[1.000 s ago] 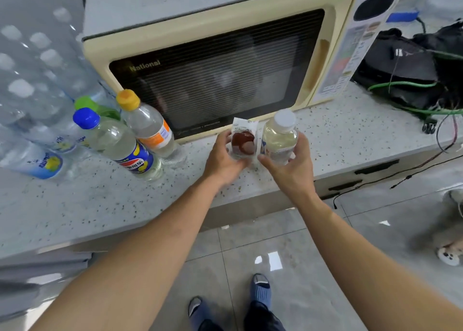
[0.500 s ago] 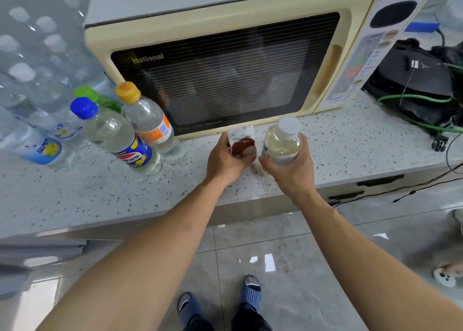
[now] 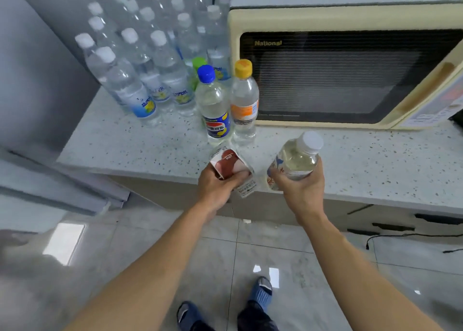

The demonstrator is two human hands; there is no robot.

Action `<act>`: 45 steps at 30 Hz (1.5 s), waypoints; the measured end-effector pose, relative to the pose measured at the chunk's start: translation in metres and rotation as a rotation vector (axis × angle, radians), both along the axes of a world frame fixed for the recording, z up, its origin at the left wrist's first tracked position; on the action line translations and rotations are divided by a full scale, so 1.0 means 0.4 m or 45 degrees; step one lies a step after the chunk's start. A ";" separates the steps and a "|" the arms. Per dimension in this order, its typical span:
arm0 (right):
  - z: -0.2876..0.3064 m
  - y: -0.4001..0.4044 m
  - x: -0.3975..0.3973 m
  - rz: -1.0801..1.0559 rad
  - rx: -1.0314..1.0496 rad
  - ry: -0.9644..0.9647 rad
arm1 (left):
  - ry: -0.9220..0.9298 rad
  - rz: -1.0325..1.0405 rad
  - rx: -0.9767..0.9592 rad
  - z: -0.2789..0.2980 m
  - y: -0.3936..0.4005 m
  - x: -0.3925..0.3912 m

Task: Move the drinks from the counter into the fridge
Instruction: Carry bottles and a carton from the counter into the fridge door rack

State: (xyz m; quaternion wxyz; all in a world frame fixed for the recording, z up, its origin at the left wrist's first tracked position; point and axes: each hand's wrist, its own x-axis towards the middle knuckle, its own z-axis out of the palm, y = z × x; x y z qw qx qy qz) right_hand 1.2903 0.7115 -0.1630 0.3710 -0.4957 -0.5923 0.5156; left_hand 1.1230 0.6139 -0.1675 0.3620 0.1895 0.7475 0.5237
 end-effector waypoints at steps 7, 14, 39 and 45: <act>0.032 -0.237 -0.174 0.280 -0.014 0.023 | -0.146 0.069 0.190 0.059 -0.312 -0.122; 0.081 -0.572 -0.372 0.479 -0.070 0.135 | -0.104 0.229 0.247 0.099 -0.692 -0.270; 0.291 -1.035 -0.886 1.044 0.610 0.493 | 0.155 0.859 0.435 0.284 -1.195 -0.742; 0.291 -1.031 -0.977 0.961 0.703 0.444 | 0.519 0.779 0.275 0.338 -1.148 -0.853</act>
